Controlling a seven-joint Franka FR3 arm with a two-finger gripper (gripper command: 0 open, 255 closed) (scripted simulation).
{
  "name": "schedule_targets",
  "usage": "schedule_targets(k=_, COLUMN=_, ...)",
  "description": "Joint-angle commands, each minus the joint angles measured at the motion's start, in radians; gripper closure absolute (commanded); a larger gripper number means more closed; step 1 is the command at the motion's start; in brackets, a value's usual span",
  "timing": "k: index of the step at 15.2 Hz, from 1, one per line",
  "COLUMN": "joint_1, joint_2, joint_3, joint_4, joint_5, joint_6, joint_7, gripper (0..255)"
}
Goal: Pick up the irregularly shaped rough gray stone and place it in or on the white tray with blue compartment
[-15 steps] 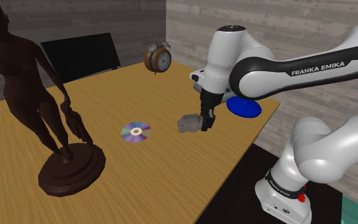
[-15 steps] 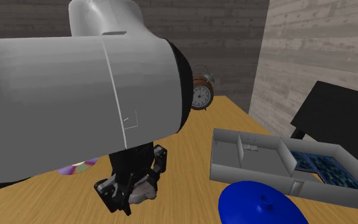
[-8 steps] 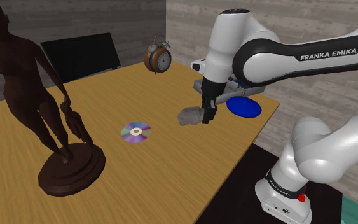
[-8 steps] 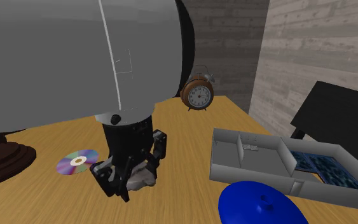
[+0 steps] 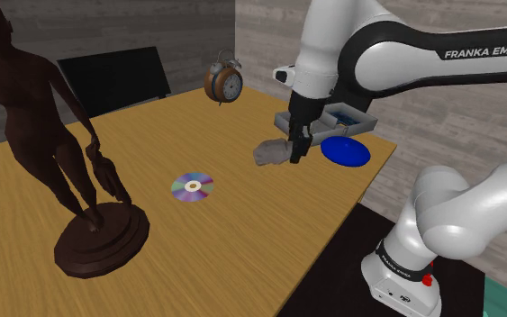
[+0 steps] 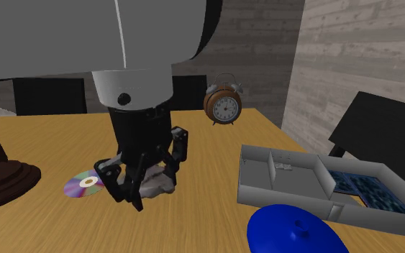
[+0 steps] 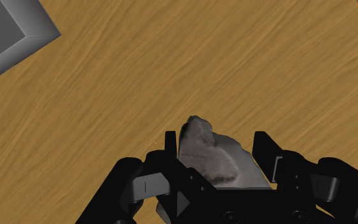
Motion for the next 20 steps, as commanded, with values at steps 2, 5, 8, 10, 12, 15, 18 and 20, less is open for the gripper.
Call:
schedule_targets(k=2, joint_1=-0.002, joint_2=0.006, joint_3=-0.002, joint_4=0.046, joint_5=-0.002, joint_6=-0.040, joint_7=0.000, gripper=255)
schedule_targets(k=5, joint_1=-0.003, joint_2=0.011, joint_3=-0.004, joint_4=0.090, joint_5=-0.004, joint_6=-0.079, joint_7=-0.001, gripper=255)
schedule_targets(k=8, joint_1=-0.019, joint_2=-0.007, joint_3=-0.047, joint_4=0.080, joint_5=-0.026, joint_6=-0.088, joint_7=-0.050, gripper=255)
schedule_targets(k=10, joint_1=-0.036, joint_2=-0.021, joint_3=-0.089, joint_4=0.069, joint_5=-0.049, joint_6=-0.090, joint_7=-0.098, gripper=255)
schedule_targets(k=12, joint_1=-0.054, joint_2=-0.030, joint_3=-0.132, joint_4=0.062, joint_5=-0.073, joint_6=-0.092, joint_7=-0.147, gripper=255)
schedule_targets(k=15, joint_1=-0.080, joint_2=-0.035, joint_3=-0.197, joint_4=0.061, joint_5=-0.110, joint_6=-0.092, joint_7=-0.219, gripper=255)
schedule_targets(k=18, joint_1=-0.106, joint_2=-0.028, joint_3=-0.263, joint_4=0.070, joint_5=-0.147, joint_6=-0.089, joint_7=-0.292, gripper=255)
schedule_targets(k=20, joint_1=-0.122, joint_2=-0.017, joint_3=-0.306, joint_4=0.081, joint_5=-0.169, joint_6=-0.086, joint_7=-0.341, gripper=255)
